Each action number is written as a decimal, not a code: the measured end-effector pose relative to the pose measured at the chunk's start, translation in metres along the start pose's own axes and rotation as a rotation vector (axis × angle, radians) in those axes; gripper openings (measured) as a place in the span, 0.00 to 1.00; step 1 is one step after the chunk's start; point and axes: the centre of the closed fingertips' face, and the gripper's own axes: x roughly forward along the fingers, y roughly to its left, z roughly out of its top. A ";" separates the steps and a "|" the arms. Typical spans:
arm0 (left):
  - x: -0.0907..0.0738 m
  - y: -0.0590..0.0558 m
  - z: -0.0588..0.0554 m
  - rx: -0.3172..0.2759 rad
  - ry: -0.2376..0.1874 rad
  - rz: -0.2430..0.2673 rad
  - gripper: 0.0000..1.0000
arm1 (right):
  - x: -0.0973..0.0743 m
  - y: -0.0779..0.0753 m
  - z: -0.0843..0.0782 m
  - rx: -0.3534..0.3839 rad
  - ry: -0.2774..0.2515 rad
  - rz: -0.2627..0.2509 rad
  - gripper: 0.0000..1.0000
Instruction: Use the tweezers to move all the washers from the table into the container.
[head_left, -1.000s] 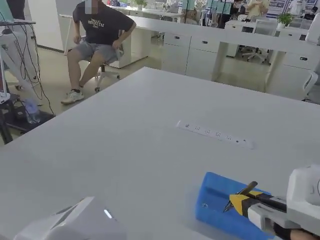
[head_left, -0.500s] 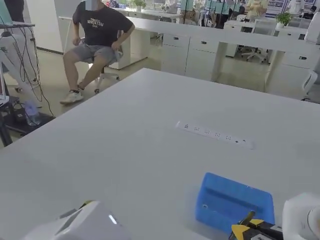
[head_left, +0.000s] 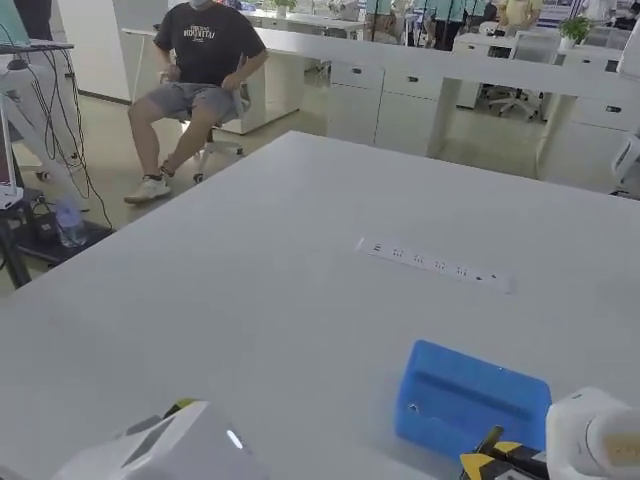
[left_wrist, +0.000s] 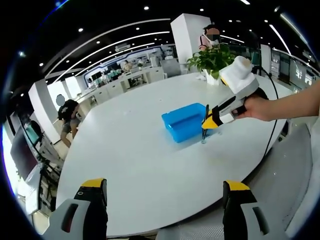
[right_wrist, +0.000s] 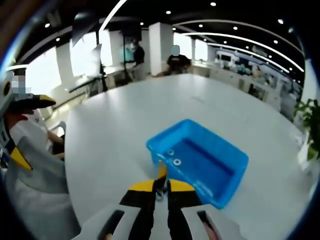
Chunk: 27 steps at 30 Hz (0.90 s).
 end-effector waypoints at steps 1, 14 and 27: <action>0.000 0.000 0.000 0.001 -0.001 0.002 0.99 | 0.001 0.000 0.000 0.000 -0.001 0.000 0.05; 0.001 -0.002 -0.002 0.009 0.010 -0.002 0.99 | 0.003 0.000 -0.002 -0.002 0.011 -0.006 0.04; 0.000 -0.004 0.000 0.023 0.003 -0.006 0.99 | 0.008 0.001 -0.002 -0.033 0.024 -0.016 0.03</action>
